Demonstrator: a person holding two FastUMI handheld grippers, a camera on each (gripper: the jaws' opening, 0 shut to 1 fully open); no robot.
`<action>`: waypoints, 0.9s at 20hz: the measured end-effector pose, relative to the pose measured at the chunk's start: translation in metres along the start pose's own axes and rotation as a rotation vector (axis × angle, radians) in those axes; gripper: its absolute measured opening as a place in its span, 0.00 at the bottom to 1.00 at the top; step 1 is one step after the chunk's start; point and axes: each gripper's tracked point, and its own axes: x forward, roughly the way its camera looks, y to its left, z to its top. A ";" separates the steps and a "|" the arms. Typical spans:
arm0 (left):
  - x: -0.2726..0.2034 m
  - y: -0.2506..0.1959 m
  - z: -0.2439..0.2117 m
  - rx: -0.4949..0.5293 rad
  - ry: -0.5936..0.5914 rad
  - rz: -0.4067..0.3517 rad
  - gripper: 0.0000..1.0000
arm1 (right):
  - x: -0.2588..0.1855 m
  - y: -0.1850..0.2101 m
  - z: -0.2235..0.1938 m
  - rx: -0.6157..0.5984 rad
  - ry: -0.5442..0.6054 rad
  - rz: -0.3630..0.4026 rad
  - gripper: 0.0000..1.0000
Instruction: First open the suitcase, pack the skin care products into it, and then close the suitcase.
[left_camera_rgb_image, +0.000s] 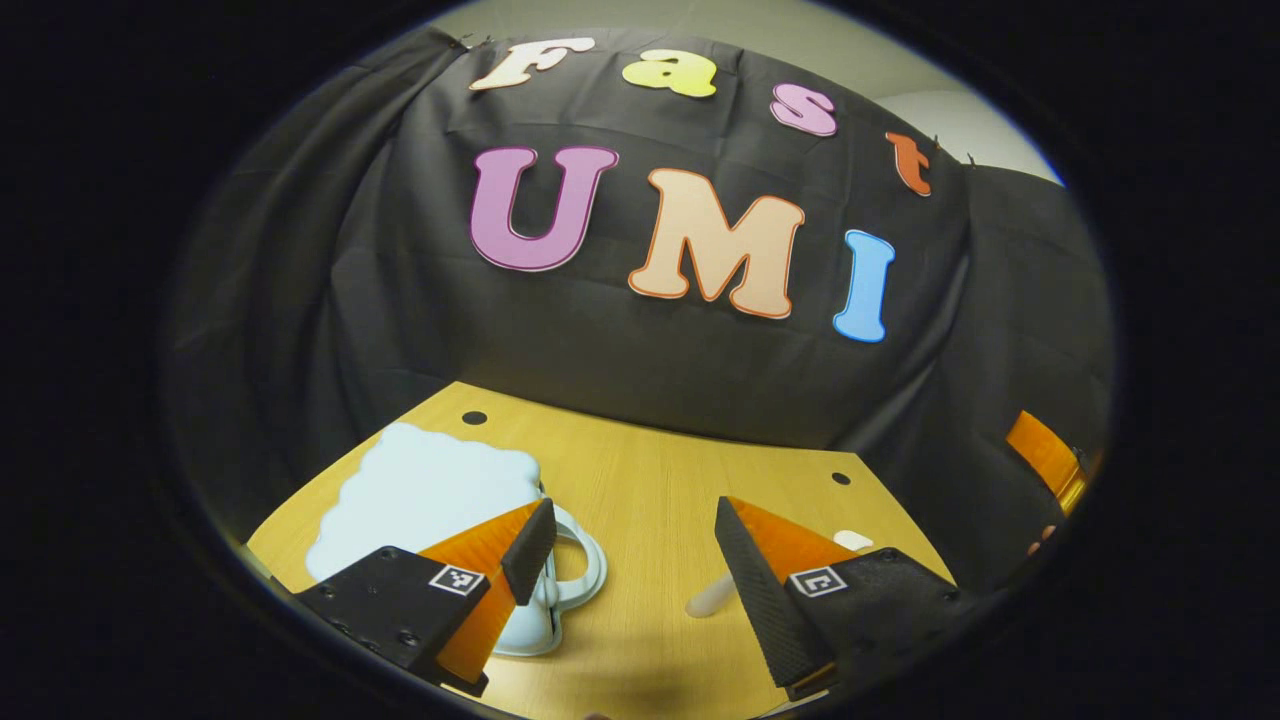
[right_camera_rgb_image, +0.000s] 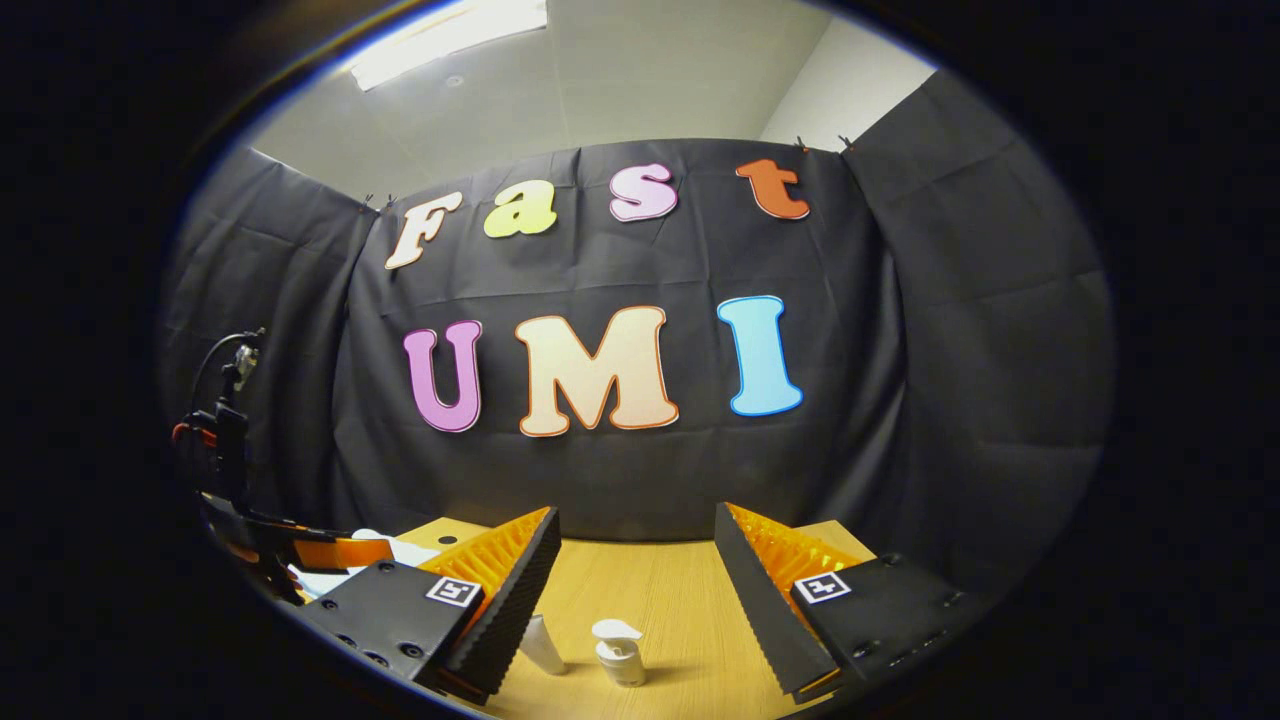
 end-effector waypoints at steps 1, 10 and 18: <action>0.009 -0.001 0.000 -0.001 0.016 -0.014 0.94 | 0.001 0.000 -0.001 0.000 0.003 0.001 0.97; 0.089 0.005 -0.056 -0.178 0.432 -0.065 0.95 | -0.009 -0.005 -0.019 -0.060 0.055 -0.029 0.98; 0.127 0.031 -0.123 -0.180 0.771 0.046 0.96 | -0.018 -0.004 -0.028 -0.055 0.074 -0.026 0.98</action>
